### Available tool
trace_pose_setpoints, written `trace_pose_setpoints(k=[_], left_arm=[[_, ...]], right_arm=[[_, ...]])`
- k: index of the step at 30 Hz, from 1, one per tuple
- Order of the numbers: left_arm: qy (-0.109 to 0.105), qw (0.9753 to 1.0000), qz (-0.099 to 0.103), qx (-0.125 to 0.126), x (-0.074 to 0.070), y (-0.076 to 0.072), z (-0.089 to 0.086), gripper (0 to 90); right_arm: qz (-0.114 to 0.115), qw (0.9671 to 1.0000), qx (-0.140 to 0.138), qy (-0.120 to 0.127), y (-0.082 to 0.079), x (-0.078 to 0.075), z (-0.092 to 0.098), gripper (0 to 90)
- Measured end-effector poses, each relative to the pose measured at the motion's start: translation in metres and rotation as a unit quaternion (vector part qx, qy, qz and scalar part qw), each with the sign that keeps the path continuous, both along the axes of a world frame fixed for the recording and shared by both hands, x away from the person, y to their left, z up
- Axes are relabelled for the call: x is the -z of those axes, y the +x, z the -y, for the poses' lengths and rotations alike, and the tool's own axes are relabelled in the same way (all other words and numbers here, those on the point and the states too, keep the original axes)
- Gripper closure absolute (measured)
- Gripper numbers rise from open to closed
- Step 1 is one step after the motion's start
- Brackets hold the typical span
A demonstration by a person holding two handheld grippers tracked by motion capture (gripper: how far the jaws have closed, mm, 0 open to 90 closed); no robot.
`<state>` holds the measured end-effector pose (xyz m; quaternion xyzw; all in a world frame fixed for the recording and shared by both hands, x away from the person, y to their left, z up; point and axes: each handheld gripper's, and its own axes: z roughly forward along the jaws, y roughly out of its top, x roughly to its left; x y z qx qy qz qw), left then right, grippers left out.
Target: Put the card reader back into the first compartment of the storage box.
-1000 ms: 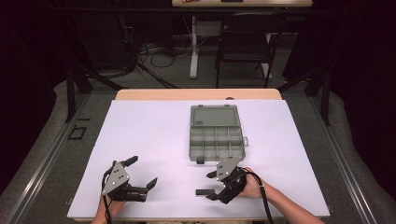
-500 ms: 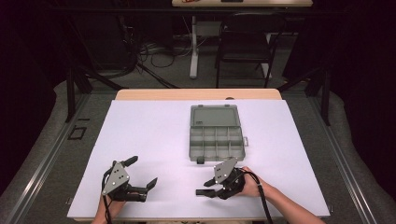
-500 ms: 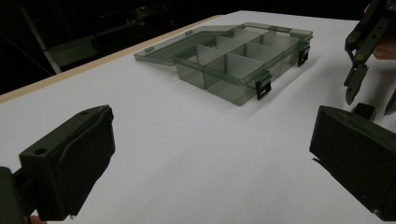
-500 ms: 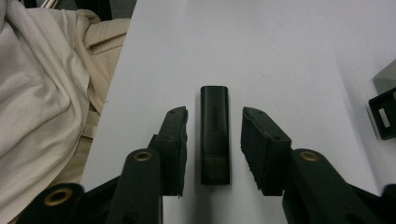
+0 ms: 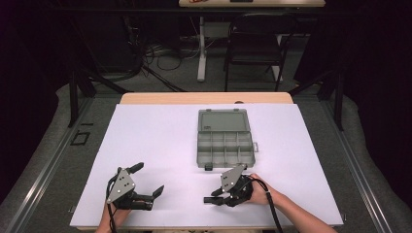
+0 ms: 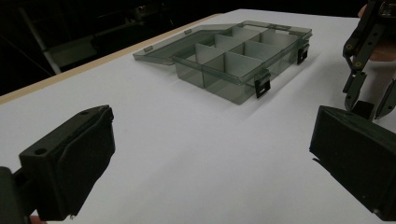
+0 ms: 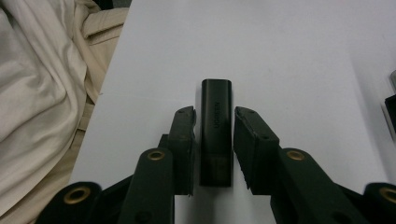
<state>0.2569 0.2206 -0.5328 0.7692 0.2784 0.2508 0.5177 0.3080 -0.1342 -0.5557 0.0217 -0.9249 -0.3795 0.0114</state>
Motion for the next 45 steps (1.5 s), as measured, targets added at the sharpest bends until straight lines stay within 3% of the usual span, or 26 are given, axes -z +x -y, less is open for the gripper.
trace_pose_setpoints(k=[21, 45], left_arm=[[0.0, 1.0, 0.001, 0.002, 0.0, 0.0, 0.001, 0.0], [0.002, 1.0, 0.002, 0.001, 0.0, 0.0, 0.0, 0.0]], right_arm=[[0.003, 1.0, 0.007, -0.001, -0.001, 0.002, 0.0, 73.6], [0.021, 0.9994, 0.018, 0.022, -0.005, -0.009, 0.006, 73.8]])
